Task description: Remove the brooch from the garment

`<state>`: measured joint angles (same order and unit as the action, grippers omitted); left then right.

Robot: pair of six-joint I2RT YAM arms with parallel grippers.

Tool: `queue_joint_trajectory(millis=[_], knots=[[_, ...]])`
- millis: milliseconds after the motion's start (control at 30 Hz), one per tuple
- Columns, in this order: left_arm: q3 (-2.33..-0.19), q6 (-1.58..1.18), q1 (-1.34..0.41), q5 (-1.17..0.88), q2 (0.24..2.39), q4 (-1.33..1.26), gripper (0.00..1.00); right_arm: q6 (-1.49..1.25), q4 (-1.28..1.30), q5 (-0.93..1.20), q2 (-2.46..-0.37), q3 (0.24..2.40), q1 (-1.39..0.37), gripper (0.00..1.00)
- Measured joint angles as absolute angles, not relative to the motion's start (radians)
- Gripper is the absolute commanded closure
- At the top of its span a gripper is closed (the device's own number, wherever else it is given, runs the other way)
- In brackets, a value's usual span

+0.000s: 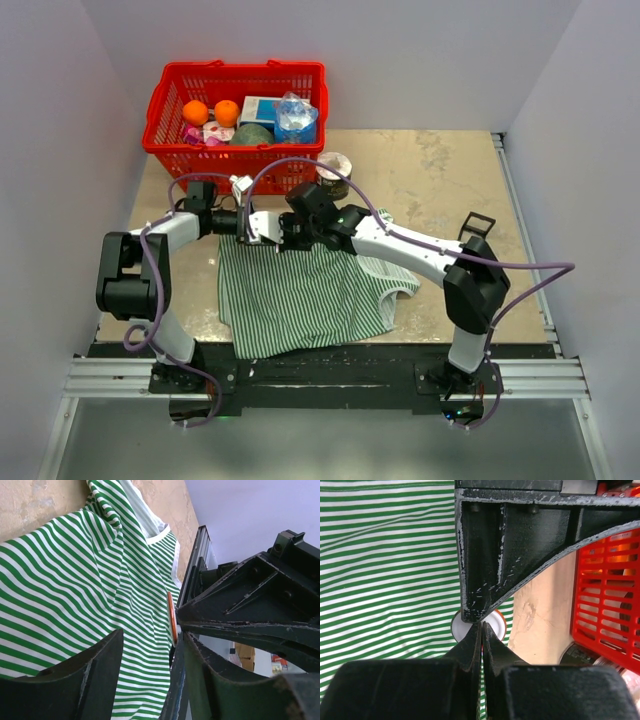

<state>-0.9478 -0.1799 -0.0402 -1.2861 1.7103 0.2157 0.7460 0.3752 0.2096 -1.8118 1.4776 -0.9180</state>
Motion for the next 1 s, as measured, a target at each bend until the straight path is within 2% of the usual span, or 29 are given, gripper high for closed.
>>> queue_joint_trajectory(millis=[100, 133, 300, 533, 667, 767, 867, 900, 1000], knots=[[-0.948, -0.193, -0.042, -1.286, 1.72, 0.195, 0.53, 0.736, 0.375, 0.2, -1.821, 1.481, -0.918, 1.0], [-0.948, -0.192, -0.043, -1.287, 1.72, 0.196, 0.58, 0.732, 0.374, 0.197, -1.825, 1.485, -0.918, 1.0], [-0.948, -0.175, -0.047, -1.287, 1.721, 0.211, 0.65, 0.714, 0.37, 0.182, -1.83, 1.496, -0.92, 1.0], [-0.948, -0.175, -0.049, -1.286, 1.732, 0.203, 0.62, 0.701, 0.365, 0.165, -1.842, 1.507, -0.923, 1.0], [-0.948, -0.194, -0.054, -1.282, 1.741, 0.187, 0.63, 0.68, 0.364, 0.15, -1.847, 1.507, -0.923, 1.0], [-0.948, -0.215, -0.063, -1.282, 1.741, 0.162, 0.69, 0.659, 0.354, 0.143, -1.847, 1.507, -0.923, 1.0], [-0.948, -0.228, -0.069, -1.283, 1.741, 0.143, 0.81, 0.639, 0.344, 0.133, -1.847, 1.507, -0.923, 1.0], [-0.948, -0.232, -0.071, -1.284, 1.741, 0.139, 0.89, 0.635, 0.342, 0.129, -1.847, 1.507, -0.923, 1.0], [-0.949, -0.244, -0.08, -1.299, 1.745, 0.124, 1.0, 0.627, 0.343, 0.121, -1.847, 1.507, -0.923, 1.0]])
